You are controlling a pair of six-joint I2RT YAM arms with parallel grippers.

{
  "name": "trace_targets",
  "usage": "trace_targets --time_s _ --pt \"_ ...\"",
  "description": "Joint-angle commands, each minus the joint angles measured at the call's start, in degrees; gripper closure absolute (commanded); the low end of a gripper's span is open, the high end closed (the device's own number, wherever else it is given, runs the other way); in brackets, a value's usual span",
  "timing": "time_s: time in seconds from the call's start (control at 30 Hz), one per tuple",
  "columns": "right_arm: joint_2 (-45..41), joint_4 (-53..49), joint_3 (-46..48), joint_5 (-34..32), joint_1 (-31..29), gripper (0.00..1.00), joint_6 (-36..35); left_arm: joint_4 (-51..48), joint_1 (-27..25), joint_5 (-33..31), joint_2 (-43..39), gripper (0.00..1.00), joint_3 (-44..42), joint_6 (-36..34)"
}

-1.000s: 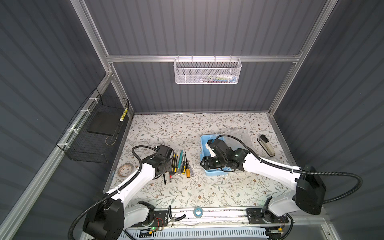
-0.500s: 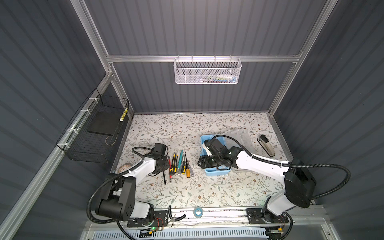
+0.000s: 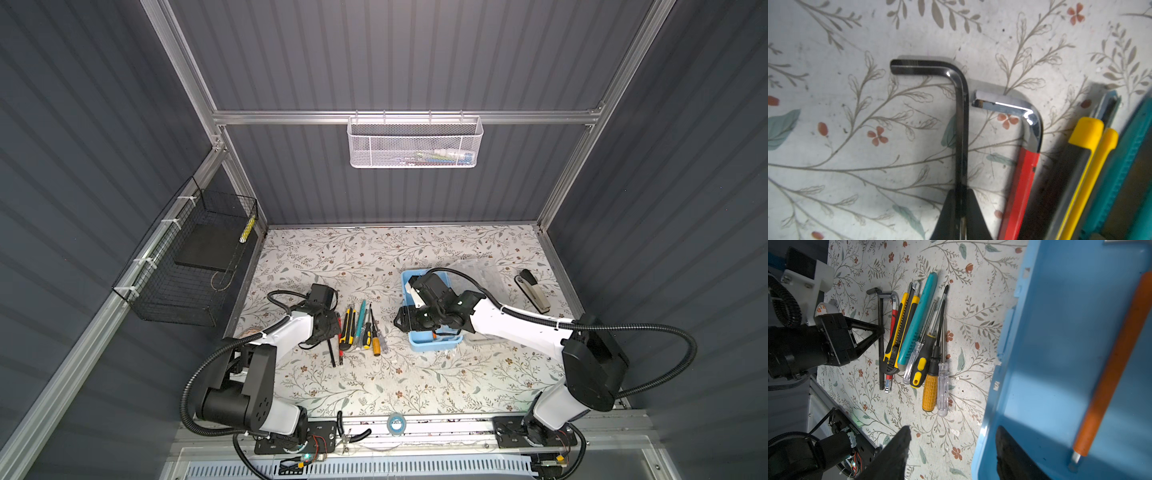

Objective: Pack the tool kit
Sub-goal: 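Lower the left gripper onto the black hex key and grasp it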

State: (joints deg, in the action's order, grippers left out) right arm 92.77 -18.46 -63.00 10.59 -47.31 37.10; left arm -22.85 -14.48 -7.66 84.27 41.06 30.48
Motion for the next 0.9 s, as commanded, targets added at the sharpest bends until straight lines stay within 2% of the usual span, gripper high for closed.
trace_targets --time_s 0.0,0.13,0.47,0.63,0.73,0.87 --pt "0.7 0.9 0.4 1.4 0.5 0.34 0.1 -2.2 0.3 0.4 2.1 0.91 0.4 -0.9" --pt "0.8 1.4 0.5 1.5 0.6 0.34 0.2 -2.6 0.3 0.3 2.5 1.00 0.9 -1.5" --pt "-1.0 3.8 1.6 3.0 1.0 0.34 1.4 -8.9 0.2 -0.2 -3.4 1.00 4.9 -3.8" --pt "-3.8 5.5 3.3 4.7 2.4 0.34 3.1 -12.2 -0.9 4.2 -10.2 1.00 9.4 -2.0" --pt "-7.0 8.1 5.8 6.7 4.5 0.35 5.4 -10.8 -5.1 5.5 -12.6 1.00 12.4 1.9" --pt "-13.5 9.5 8.4 5.6 7.2 0.35 6.6 -6.3 -14.1 4.6 -10.3 1.00 18.1 5.9"
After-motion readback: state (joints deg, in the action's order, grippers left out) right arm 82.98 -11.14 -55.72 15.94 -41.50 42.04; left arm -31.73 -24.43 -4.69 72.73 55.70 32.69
